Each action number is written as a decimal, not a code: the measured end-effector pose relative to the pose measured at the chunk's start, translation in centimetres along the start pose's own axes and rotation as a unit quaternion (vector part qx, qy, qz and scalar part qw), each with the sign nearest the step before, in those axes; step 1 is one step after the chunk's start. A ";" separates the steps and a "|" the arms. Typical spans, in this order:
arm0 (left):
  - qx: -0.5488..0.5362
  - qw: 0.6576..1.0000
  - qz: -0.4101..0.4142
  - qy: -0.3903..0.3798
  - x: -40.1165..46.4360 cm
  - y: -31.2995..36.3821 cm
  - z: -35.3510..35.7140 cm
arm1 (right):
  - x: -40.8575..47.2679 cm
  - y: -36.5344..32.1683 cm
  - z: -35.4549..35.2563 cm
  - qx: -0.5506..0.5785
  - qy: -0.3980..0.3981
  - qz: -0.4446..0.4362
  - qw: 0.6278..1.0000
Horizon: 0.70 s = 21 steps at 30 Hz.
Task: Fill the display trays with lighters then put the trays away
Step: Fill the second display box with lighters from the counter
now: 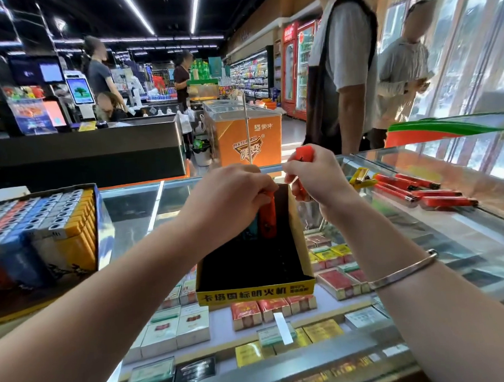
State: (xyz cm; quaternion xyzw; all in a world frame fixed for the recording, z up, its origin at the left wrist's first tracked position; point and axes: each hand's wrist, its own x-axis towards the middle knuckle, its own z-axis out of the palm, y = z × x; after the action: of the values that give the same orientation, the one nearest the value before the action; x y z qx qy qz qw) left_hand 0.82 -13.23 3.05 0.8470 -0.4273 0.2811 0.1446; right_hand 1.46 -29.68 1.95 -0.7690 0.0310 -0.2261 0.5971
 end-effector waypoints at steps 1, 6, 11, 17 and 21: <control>0.007 1.000 0.005 -0.004 0.1 0.0 0.0 | 0.0 0.0 0.0 -0.001 0.001 -0.002 1.000; 0.031 0.999 0.027 -0.005 0.1 0.0 0.0 | -0.1 -0.1 0.0 0.003 0.009 -0.011 1.000; 0.059 0.997 0.045 0.002 0.1 0.1 0.1 | -0.2 -0.2 0.1 0.008 0.009 -0.008 1.000; 0.039 0.998 0.035 -0.016 0.2 0.1 -0.1 | -0.3 -0.2 0.1 -0.013 -0.005 -0.017 1.000; 0.017 1.000 0.001 -0.017 0.2 -0.1 -0.1 | -0.4 -0.1 0.3 -0.045 -0.012 -0.024 0.999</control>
State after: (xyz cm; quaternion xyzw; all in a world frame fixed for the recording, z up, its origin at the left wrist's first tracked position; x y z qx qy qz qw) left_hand 1.00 -13.28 3.27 0.8538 -0.4253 0.2742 0.1223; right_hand 1.21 -29.30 1.88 -0.7984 0.0151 -0.2293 0.5565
